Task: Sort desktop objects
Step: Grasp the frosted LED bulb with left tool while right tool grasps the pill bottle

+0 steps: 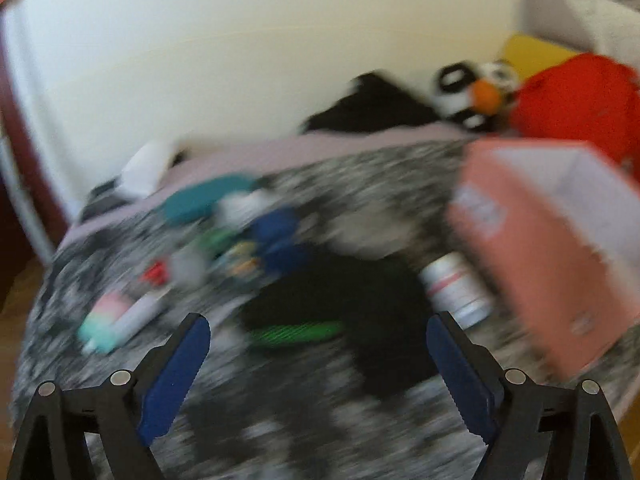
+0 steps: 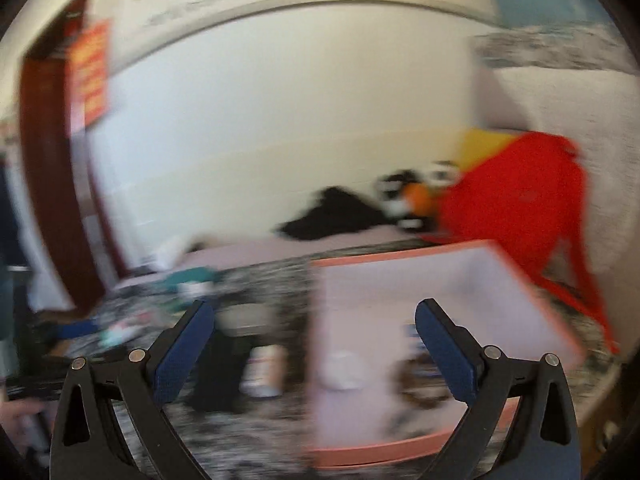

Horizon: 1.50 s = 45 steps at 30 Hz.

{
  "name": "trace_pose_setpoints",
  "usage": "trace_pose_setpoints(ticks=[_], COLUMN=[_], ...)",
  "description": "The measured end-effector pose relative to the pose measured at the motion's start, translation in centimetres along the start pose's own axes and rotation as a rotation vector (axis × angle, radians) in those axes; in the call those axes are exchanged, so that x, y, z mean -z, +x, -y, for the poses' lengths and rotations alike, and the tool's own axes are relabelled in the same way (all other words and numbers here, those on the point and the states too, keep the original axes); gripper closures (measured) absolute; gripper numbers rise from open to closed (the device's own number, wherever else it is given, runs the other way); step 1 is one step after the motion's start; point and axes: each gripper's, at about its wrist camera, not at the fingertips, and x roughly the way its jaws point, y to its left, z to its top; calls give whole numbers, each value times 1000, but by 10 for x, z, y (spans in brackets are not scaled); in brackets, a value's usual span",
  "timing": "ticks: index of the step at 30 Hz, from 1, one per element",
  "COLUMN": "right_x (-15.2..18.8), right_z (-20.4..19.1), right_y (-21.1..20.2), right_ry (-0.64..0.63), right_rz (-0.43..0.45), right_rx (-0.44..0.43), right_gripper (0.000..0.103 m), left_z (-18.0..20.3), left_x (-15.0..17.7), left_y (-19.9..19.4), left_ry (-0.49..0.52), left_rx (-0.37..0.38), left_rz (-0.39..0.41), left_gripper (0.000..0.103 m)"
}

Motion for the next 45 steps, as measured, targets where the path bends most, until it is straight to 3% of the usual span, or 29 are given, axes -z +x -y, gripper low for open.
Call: trace_pose_setpoints(ticks=[1,4,7,9,13,16,19,24,29,31,35,39,40,41,45], right_x=[3,24,47,59,73,81,90,104,107,107,111,118,119,118,111], right_z=[-17,-63,-91,-99,-105,-105,-100,-93,-82,-77,-67,-59,-59,-57,-58], right_y=[6,39,86,112,143,167,190,224,246,253,269,285,287,288,283], right_ry=[-18,-57,-98,-97,-91,-99,-98,-128,-110,-99,-67,-26,-22,-9,-12], right_rz=[-19,-105,-244,-324,-372,-405,-450,-515,-552,-561,-597,-639,-642,-641,-617], right_rx=[-47,-79,6,31,37,67,82,105,107,107,101,59,47,30,27], right_gripper=[1,1,2,3,3,3,3,9,10,10,21,31,36,53,56], left_z=[-20,-68,-109,-137,-188,-211,-212,-190,-178,-172,-159,-157,-156,-156,-157], left_x=[11,32,46,55,61,58,45,19,14,15,17,16,16,16,12], left_y=[6,25,44,57,84,103,123,152,184,193,204,201,200,199,185], left_ry=[-18,-76,-132,-170,-250,-282,-259,-121,-48,-22,39,26,23,20,-21], left_rx=[-23,-54,-64,-72,-102,-84,-65,-25,-5,3,8,40,48,56,113], left_rz=[-19,-63,-99,-123,-173,-193,-175,-131,-186,-199,-212,-195,-191,-187,-163], left_gripper=[11,11,11,11,11,11,11,11,18,30,42,75,76,76,76])
